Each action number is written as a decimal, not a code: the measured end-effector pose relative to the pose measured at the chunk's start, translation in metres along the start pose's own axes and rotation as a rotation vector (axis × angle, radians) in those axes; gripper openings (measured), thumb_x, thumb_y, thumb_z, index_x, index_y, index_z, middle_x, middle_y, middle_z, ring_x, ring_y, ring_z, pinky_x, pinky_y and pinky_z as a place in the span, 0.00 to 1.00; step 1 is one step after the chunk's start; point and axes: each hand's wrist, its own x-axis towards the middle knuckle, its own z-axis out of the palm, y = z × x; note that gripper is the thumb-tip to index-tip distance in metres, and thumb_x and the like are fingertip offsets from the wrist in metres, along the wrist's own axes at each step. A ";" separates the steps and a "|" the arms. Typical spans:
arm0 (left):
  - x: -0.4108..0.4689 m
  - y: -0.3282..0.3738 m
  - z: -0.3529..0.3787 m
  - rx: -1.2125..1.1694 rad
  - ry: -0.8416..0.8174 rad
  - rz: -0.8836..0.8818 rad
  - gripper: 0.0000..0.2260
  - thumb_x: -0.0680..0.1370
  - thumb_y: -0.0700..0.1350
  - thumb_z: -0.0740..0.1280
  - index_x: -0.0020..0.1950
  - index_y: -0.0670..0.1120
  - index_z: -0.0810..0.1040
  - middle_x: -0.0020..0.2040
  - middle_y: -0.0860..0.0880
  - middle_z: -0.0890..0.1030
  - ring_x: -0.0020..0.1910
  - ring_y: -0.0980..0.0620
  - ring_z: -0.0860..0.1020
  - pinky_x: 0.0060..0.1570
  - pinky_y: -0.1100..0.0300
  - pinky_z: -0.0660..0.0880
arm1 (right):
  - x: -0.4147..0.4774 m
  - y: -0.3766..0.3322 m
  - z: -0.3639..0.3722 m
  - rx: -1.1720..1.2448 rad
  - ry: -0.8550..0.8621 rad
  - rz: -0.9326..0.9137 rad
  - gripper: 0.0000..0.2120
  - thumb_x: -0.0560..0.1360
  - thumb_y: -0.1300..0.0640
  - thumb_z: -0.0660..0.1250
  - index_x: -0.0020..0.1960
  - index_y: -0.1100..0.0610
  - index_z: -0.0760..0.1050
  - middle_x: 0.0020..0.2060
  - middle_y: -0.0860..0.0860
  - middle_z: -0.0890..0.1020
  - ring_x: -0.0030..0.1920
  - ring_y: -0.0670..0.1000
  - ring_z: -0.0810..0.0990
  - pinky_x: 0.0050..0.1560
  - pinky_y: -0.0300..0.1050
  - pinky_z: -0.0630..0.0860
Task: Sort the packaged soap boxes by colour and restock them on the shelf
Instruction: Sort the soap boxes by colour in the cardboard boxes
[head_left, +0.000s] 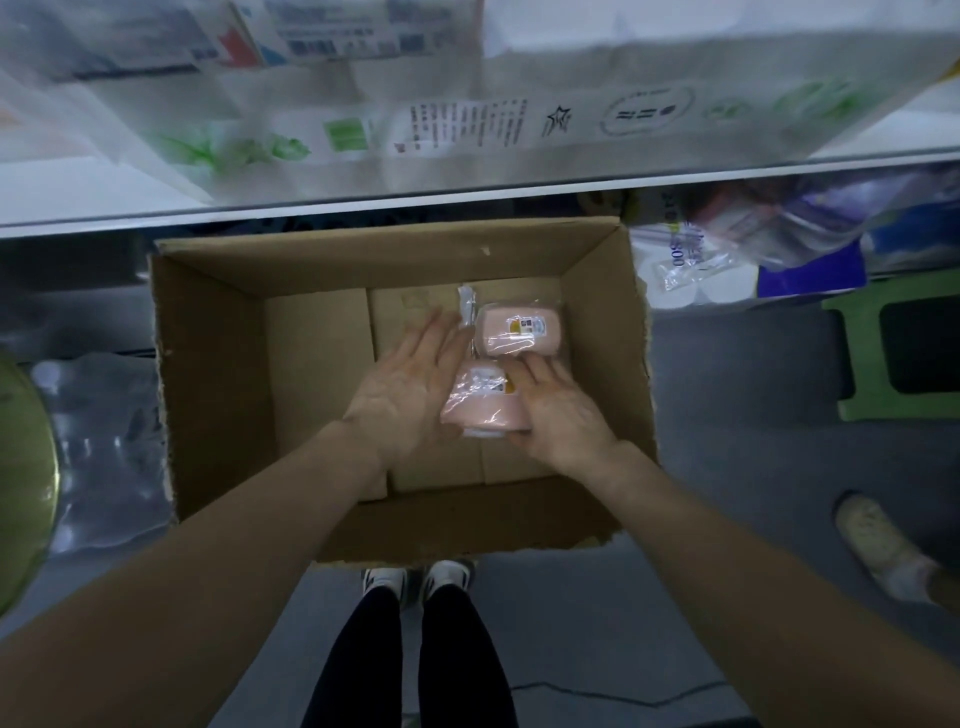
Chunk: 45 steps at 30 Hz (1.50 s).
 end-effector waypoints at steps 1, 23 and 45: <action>0.002 -0.005 -0.007 0.052 0.039 -0.002 0.47 0.73 0.61 0.68 0.79 0.43 0.43 0.79 0.43 0.45 0.77 0.44 0.41 0.75 0.52 0.40 | 0.003 0.007 -0.002 -0.040 0.009 0.027 0.42 0.68 0.56 0.75 0.76 0.53 0.58 0.68 0.53 0.67 0.68 0.56 0.64 0.67 0.53 0.70; 0.043 -0.051 0.004 0.234 0.278 -0.190 0.40 0.77 0.45 0.65 0.78 0.41 0.42 0.78 0.40 0.41 0.77 0.41 0.41 0.76 0.47 0.45 | 0.106 0.028 0.024 -0.511 0.066 0.209 0.42 0.75 0.58 0.66 0.79 0.54 0.44 0.71 0.61 0.63 0.72 0.64 0.61 0.69 0.63 0.61; -0.121 -0.032 -0.113 0.084 0.272 -0.097 0.28 0.69 0.42 0.73 0.69 0.43 0.72 0.66 0.42 0.75 0.67 0.40 0.71 0.70 0.47 0.63 | -0.049 -0.085 -0.135 -0.511 0.263 -0.178 0.31 0.67 0.53 0.77 0.67 0.63 0.74 0.60 0.62 0.79 0.62 0.64 0.77 0.62 0.60 0.73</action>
